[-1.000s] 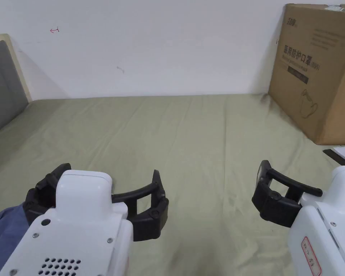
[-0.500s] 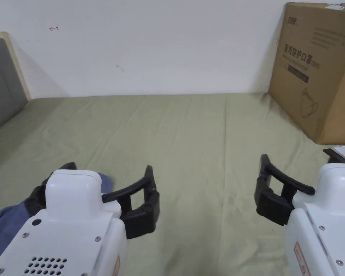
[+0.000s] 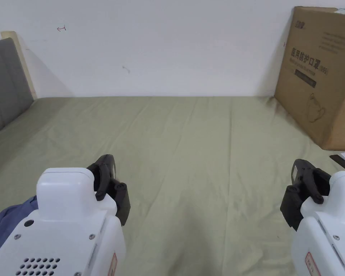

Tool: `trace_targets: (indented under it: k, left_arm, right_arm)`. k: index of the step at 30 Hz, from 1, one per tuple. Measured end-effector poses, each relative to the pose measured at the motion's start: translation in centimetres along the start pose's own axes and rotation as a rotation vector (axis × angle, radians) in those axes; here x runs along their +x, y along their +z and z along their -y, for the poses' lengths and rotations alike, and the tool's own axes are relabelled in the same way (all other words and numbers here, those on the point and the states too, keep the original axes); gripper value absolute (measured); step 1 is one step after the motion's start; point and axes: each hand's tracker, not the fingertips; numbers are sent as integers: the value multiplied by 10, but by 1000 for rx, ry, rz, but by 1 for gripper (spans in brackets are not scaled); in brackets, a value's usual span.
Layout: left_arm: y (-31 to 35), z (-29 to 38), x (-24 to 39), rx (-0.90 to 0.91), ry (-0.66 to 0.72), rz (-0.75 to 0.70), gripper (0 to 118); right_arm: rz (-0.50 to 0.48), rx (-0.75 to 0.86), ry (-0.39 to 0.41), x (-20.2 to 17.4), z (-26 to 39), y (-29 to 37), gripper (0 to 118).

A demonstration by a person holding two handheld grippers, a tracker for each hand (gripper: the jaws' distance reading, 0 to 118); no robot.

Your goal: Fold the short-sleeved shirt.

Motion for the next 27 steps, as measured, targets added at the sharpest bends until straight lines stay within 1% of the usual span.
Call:
trace_targets:
  k: [2, 6, 7, 8, 10, 14, 16, 18, 20, 21, 23, 27]
  left_arm:
    - [2, -1, -3, 0, -10, -10, 0]
    - [8, -8, -15, 12, -25, -50, 0]
    - [11, -10, -21, 18, -29, -68, 0]
    - [15, -12, -27, 27, -31, -120, 0]
    - [23, -17, -43, 26, -37, -177, 0]
    - [52, -26, -82, 31, -91, -337, 0]
    - [68, -30, -101, 24, -107, -418, 0]
    - [82, -32, -118, 23, -85, -482, 0]
    - [93, -33, -132, 16, -52, -534, 0]
    - [97, -33, -137, 11, -46, -548, 0]
    - [102, -30, -144, -4, -47, -573, 0]
    - [99, -23, -152, -35, -54, -582, 0]
  right_arm:
    - [-32, -9, -12, -2, -2, -1, 0]
    - [-73, -10, -1, -20, -6, -2, 0]
    - [-99, -8, -7, -21, -6, -4, 0]
    - [-128, -7, -22, -26, -7, -6, 0]
    - [-209, -13, -58, -38, -10, -10, 0]
    - [-357, 1, -35, -79, -17, -20, 0]
    - [-426, 10, -56, -100, -18, -20, 0]
    - [-525, -15, -72, -122, -16, -21, 0]
    - [-608, -35, -48, -144, -13, -19, 0]
    - [-630, -40, -29, -152, -12, -18, 0]
    - [-665, -37, -5, -167, -11, -14, 0]
    - [-712, -61, -2, -181, -6, -11, 0]
